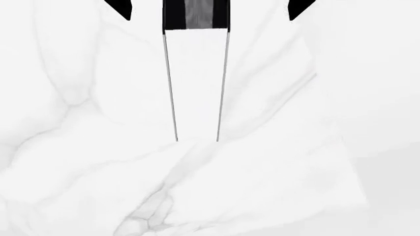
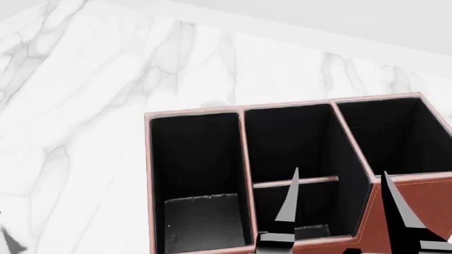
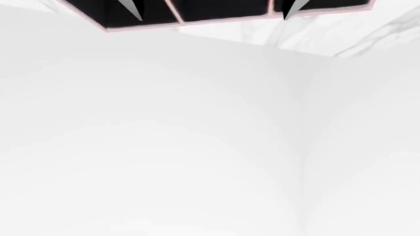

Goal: Pick up the book and place it in the left compartment of the caddy.

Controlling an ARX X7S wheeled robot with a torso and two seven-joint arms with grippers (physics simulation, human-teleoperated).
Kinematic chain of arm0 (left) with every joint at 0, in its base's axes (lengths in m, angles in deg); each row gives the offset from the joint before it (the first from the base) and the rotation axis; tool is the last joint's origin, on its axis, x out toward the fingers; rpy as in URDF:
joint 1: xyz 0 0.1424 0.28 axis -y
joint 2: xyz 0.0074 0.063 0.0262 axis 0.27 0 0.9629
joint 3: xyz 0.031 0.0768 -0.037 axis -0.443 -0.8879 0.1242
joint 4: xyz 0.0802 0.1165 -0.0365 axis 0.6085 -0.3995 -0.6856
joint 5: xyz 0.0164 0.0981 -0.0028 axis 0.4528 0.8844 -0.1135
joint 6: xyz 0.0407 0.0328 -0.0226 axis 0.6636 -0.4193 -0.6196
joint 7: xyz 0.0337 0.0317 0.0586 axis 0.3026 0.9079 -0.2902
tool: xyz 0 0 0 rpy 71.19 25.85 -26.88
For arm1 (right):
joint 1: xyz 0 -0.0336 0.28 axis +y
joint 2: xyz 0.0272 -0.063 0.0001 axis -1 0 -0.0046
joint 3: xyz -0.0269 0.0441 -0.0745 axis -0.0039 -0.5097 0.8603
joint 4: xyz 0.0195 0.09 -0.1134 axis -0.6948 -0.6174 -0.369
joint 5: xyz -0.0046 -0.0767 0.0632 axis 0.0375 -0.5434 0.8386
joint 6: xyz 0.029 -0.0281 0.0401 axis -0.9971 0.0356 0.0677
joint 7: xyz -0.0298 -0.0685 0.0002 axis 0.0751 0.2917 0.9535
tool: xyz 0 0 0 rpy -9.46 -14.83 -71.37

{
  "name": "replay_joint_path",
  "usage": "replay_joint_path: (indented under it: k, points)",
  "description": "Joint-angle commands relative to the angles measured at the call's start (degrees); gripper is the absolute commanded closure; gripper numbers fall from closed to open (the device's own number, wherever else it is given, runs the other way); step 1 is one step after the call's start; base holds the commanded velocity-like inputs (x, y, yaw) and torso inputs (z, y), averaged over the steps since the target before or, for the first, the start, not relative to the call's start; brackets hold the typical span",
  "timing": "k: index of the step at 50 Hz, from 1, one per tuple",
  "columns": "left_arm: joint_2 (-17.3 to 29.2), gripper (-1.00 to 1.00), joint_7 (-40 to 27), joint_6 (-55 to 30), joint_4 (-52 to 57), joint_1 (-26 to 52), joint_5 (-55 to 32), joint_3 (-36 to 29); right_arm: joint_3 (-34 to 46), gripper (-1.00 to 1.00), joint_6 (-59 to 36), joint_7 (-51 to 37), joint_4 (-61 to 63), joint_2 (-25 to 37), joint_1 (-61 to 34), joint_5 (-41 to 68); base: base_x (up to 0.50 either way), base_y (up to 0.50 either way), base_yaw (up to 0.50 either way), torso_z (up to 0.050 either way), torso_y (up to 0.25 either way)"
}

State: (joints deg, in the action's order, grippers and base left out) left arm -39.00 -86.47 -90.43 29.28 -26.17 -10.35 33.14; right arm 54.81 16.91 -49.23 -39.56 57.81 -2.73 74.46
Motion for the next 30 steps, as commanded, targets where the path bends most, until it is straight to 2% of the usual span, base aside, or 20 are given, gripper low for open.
replay_joint_path:
  k: [1, 11, 12, 30]
  points:
    - [-1.81, -1.00, 2.31, 1.96, -4.71, 1.37, -1.21, 2.07, -1.76, -1.00, 1.20, 1.18, -1.17, -0.78, -0.11, -0.15, 0.00, 0.00, 0.00, 0.000, 0.000]
    - [-1.67, -1.00, 3.91, 5.57, -11.67, 4.32, -0.67, 1.89, -1.61, -1.00, 1.25, 1.06, -1.22, -0.67, -0.19, -0.13, 0.00, 0.00, 0.00, 0.000, 0.000]
    - [-1.68, 1.00, 3.97, 5.94, -12.26, 4.56, -0.59, 1.87, -1.58, -1.00, 1.28, 1.06, -1.26, -0.66, -0.19, -0.16, 0.00, 0.00, 0.00, 0.000, 0.000]
    - [-1.69, 1.00, 4.70, 7.51, -14.27, 5.45, 0.38, 2.46, -1.08, -1.00, 1.30, 0.86, -1.28, -0.52, -0.30, -0.17, 0.00, 0.00, 0.00, 0.000, 0.000]
